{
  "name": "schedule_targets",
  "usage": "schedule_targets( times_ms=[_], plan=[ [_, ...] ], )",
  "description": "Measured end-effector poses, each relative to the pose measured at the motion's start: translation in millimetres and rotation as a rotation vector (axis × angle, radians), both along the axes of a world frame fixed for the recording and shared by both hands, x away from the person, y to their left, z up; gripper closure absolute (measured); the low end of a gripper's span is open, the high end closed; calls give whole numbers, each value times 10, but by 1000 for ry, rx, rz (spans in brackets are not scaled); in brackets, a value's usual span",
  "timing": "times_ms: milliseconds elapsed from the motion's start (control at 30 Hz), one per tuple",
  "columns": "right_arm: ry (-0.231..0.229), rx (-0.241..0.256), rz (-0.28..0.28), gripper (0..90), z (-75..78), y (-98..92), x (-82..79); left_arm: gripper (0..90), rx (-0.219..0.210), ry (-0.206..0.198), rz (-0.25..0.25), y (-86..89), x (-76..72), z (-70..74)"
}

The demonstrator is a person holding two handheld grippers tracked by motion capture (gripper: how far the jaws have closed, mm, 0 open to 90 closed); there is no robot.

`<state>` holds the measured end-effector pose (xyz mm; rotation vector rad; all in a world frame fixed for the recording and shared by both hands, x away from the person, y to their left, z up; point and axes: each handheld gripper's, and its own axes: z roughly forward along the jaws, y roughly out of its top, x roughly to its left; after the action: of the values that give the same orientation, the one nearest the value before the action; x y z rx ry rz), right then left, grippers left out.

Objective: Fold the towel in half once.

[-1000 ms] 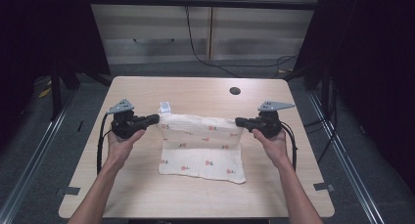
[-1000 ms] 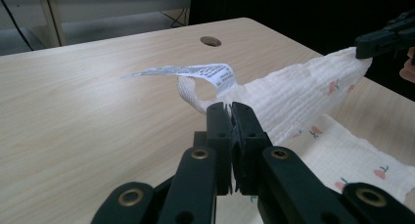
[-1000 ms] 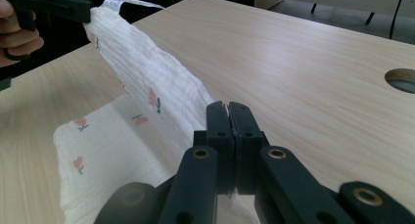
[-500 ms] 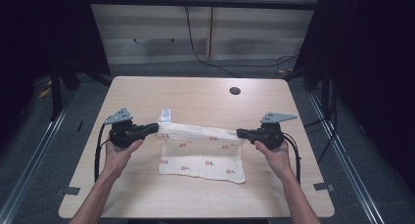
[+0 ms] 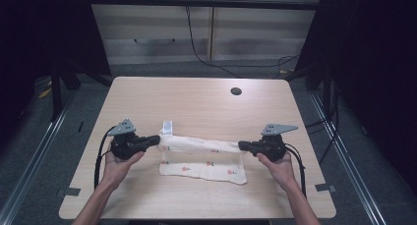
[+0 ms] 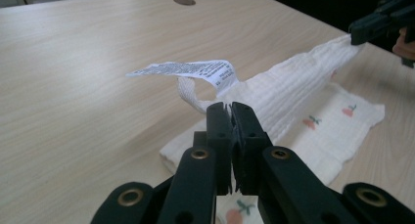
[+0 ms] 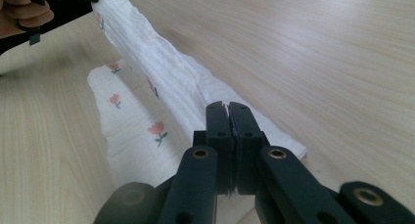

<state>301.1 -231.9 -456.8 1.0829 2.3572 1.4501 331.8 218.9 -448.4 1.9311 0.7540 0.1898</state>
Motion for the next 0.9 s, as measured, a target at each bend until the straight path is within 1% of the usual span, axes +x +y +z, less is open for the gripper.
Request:
schedule_targets(
  times_ms=[33,67,133,167,233,300,333,400,433,500,533,567,600,633,667,700,733,767,833,900],
  plan=[
    [5,-8,7,882,-10,5,-10,874,14,1,-14,9,-21,-14],
    [9,-17,12,881,-15,13,-26,873,25,-1,-16,21,-31,-22],
    [22,-22,27,881,-35,28,-53,873,-4,16,-12,53,-39,-57],
    [23,-33,34,881,-55,42,-66,873,-4,19,-14,58,-38,-75],
    [40,-59,45,880,-117,71,-98,873,16,27,-18,44,-46,-121],
    [47,-56,39,878,-168,68,-119,873,36,31,-25,30,-62,-170],
    [48,-60,34,876,-191,62,-128,873,33,42,-30,26,-68,-212],
    [60,-51,24,874,-227,45,-132,873,60,44,-30,6,-85,-261],
    [61,-51,24,872,-240,40,-137,873,60,49,-39,1,-103,-276],
    [68,-49,26,868,-259,35,-160,872,74,54,-47,-5,-125,-290],
    [73,-54,29,864,-268,36,-176,871,67,65,-47,-13,-134,-300],
    [70,-53,32,857,-280,32,-182,870,78,64,-54,-22,-146,-313],
    [83,-42,31,841,-303,29,-199,869,80,66,-53,-24,-148,-323],
    [92,-36,32,830,-320,31,-210,869,80,80,-55,-32,-149,-341],
    [100,-46,29,820,-344,43,-224,868,90,77,-60,-37,-170,-358],
    [107,-67,34,820,-367,59,-242,867,94,82,-64,-41,-184,-369],
    [107,-76,39,815,-373,67,-255,866,106,89,-69,-44,-198,-379],
    [109,-74,39,803,-370,70,-265,860,116,79,-70,-37,-215,-381],
    [109,-71,36,784,-364,69,-281,851,105,87,-77,3,-238,-380],
    [117,-75,36,759,-375,76,-286,842,109,88,-73,38,-248,-381]
  ],
)
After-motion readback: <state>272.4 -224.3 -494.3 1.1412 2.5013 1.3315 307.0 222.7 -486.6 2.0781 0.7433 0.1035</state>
